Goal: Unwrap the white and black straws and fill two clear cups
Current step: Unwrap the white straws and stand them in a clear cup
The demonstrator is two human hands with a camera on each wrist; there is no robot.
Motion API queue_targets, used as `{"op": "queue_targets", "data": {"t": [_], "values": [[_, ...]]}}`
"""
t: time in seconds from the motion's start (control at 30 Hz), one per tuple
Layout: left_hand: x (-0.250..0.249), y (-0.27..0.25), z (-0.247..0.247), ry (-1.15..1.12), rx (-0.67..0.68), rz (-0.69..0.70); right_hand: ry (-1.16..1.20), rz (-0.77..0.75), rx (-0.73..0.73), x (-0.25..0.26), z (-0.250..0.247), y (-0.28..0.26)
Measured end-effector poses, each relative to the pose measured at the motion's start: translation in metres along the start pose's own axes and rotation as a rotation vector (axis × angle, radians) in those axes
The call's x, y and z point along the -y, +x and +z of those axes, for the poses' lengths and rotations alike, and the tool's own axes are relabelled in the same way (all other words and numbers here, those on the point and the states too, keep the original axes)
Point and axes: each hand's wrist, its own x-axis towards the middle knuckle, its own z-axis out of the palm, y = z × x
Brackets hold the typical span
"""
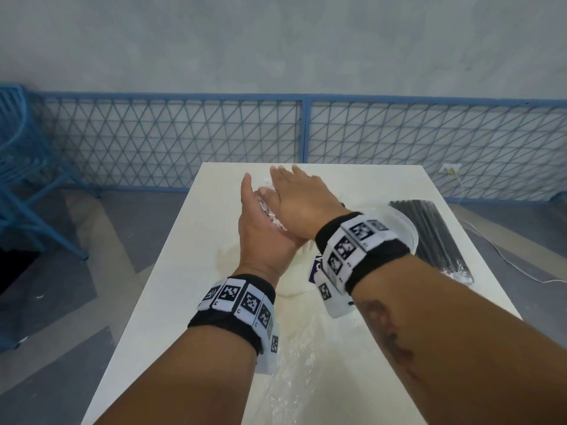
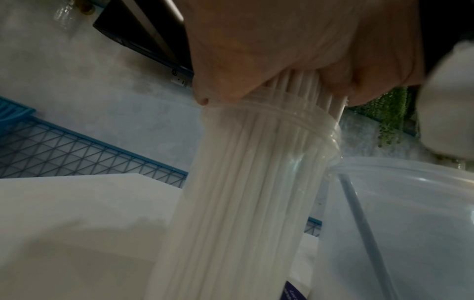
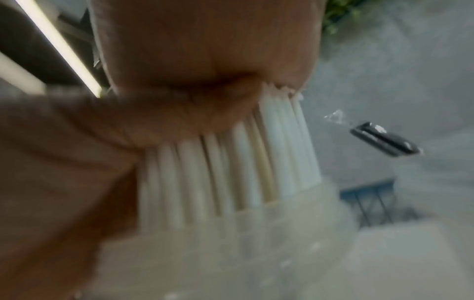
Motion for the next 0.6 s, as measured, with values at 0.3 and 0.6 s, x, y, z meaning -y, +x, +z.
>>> {"op": "queue_targets", "data": {"t": [0.3, 0.6], "values": [[-0.001, 0.0, -0.009, 0.021, 0.019, -0.026, -0.097, -0.165, 0.059, 0.005, -0.014, 0.009], [0.016, 0.002, -0.008, 0.195, 0.026, -0.102, -0.191, -0.217, -0.029, 0.009, -0.009, 0.003]]}}
